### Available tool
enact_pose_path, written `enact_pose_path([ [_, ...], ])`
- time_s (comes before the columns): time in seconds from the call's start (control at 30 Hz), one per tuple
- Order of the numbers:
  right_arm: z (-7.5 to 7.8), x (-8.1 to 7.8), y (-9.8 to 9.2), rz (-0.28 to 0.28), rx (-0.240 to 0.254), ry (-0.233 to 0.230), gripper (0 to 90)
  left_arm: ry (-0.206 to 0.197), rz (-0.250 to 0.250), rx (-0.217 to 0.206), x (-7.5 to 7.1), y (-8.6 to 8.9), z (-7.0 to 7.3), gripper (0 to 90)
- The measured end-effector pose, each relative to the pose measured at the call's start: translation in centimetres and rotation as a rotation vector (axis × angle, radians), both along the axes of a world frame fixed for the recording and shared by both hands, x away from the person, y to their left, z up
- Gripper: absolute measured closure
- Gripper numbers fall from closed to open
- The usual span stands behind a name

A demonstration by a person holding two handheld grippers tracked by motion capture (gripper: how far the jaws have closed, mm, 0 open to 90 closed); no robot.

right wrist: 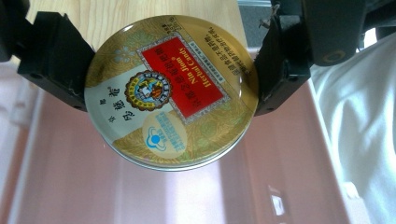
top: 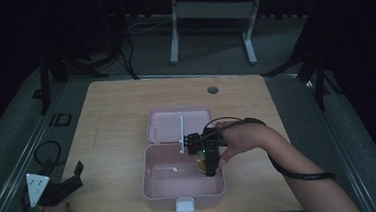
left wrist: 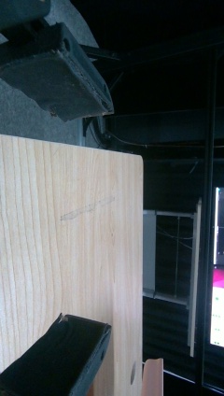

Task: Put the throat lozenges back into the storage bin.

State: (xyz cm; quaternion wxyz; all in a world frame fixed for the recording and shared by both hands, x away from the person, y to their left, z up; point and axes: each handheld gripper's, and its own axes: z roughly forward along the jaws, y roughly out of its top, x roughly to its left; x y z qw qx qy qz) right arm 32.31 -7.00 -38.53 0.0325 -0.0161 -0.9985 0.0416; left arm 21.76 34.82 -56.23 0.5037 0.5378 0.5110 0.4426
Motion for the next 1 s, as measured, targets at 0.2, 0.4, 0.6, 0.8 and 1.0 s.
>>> enact_pose_path([
  [0.2, -0.9, -0.1, 0.5, 0.012, 0.006, 0.006, 19.9, -0.002, 0.001, -0.001, 0.0, 0.0, 0.0, 0.4],
  [0.4, -2.5, -0.3, 1.0, 0.024, -0.011, 0.009, 19.9, 0.0, 0.001, -0.002, 0.0, 0.0, 0.0, 0.4],
  [0.6, -4.1, -0.3, 1.4, 0.034, -0.006, 0.033, 19.9, 0.001, -0.001, 0.001, 0.0, 0.0, 0.0, 0.4],
  [0.8, -6.1, -0.4, 1.5, 0.061, -0.02, 0.034, 19.9, 0.0, -0.001, -0.003, 0.0, 0.0, 0.0, 0.4],
  [1.0, -8.0, -0.2, 1.6, 0.068, -0.033, 0.034, 19.9, 0.001, -0.002, 0.001, 0.0, 0.0, 0.0, 0.4],
])
